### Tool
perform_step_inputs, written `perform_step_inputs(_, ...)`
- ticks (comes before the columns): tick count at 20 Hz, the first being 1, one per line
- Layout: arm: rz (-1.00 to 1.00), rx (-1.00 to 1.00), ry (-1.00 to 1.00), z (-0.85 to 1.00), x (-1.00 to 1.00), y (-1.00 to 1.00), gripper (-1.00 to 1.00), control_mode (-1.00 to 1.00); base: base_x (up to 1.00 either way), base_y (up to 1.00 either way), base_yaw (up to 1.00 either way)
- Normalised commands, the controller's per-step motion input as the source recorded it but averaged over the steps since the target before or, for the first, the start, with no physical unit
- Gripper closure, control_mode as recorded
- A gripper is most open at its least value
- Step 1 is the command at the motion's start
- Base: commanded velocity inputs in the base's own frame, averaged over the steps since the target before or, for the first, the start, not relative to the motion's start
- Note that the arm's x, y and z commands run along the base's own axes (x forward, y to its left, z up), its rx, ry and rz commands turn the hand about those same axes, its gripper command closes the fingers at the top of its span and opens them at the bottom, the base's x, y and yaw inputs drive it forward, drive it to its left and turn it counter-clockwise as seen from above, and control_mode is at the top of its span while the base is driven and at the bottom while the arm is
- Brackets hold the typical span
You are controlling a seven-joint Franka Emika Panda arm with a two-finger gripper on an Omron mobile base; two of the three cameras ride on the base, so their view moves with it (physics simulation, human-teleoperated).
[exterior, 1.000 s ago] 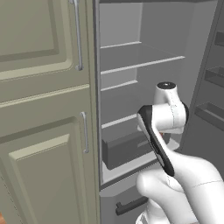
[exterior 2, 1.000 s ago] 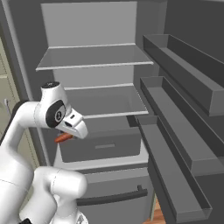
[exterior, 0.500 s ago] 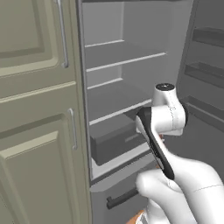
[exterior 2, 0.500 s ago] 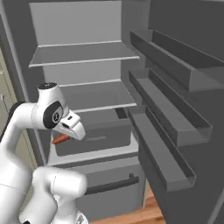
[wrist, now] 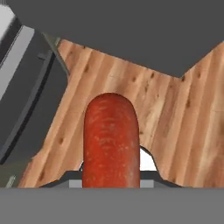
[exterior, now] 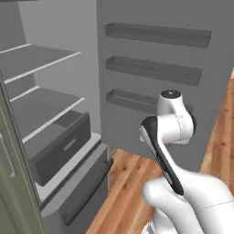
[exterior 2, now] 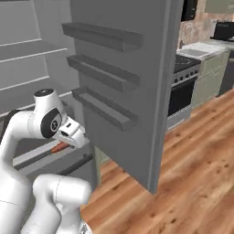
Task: Gather the corn and carrot from the fridge and place them on a tray on the dining counter. Then gather the chicken drumstick and steak from the fridge and place them on the other tray.
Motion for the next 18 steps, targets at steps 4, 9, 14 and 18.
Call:
perform_step_inputs(4,0.0,0.0,0.0,0.0,0.0,0.0,1.0,1.0,-0.47,-0.39,-0.71)
perform_step_inputs(9,0.0,0.0,0.0,0.0,0.0,0.0,1.0,1.0,-0.45,-0.71,-0.63)
perform_step_inputs(14,0.0,0.0,0.0,0.0,0.0,0.0,1.0,1.0,-0.13,-1.0,-0.36)
perform_step_inputs(18,0.0,0.0,0.0,0.0,0.0,0.0,1.0,1.0,-0.02,-1.0,-0.21)
